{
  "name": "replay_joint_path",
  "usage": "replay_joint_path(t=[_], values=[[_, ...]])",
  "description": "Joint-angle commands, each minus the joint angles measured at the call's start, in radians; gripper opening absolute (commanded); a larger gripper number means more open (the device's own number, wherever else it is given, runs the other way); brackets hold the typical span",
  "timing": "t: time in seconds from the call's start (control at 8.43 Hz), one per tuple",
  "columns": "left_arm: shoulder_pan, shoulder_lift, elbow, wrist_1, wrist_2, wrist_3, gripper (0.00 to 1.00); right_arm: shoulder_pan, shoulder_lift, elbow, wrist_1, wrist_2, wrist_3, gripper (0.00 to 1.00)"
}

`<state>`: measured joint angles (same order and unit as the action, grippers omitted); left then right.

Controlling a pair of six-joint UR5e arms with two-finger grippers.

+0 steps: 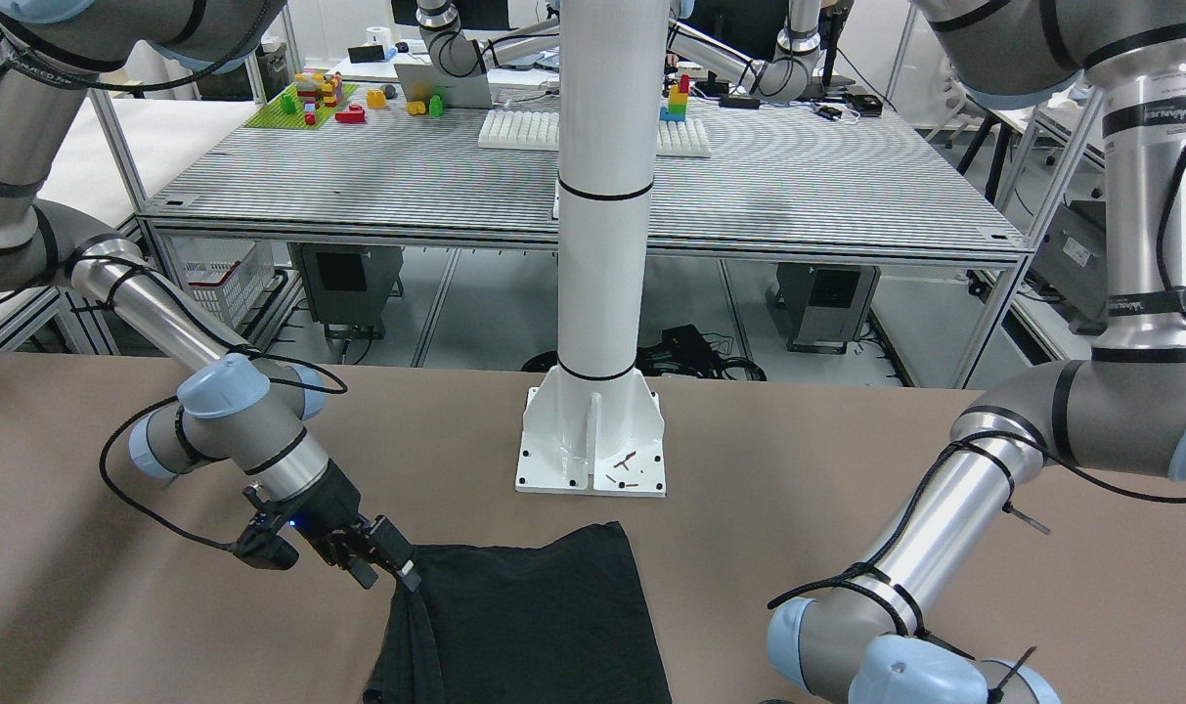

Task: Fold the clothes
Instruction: 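Move the right gripper to the folded edge farthest from the robot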

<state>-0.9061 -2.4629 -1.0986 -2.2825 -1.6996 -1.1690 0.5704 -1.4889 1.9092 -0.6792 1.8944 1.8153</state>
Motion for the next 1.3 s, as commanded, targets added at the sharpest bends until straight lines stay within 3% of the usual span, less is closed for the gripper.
replay_joint_path(t=[0.0,0.24,0.47,0.71,0.95,1.19], values=[[0.0,-0.002,0.002,-0.006,-0.012,0.005,0.94,0.038,0.183,0.001,-0.395,-0.073,-0.21,0.94],[0.001,-0.002,0.003,-0.008,-0.012,0.005,0.94,0.039,0.252,-0.031,-0.508,-0.214,-0.392,0.94],[0.001,-0.004,0.006,-0.011,-0.014,0.006,0.94,0.04,0.432,-0.221,-0.536,-0.303,-0.425,0.94],[0.001,-0.005,0.011,-0.009,-0.014,0.012,0.94,0.042,0.564,-0.398,-0.534,-0.354,-0.482,0.94],[-0.01,-0.005,0.013,-0.009,-0.026,0.035,0.94,0.043,0.6,-0.462,-0.534,-0.377,-0.498,0.9],[-0.022,-0.005,0.014,-0.009,-0.043,0.043,0.94,0.045,0.708,-0.612,-0.536,-0.431,-0.508,0.85]])
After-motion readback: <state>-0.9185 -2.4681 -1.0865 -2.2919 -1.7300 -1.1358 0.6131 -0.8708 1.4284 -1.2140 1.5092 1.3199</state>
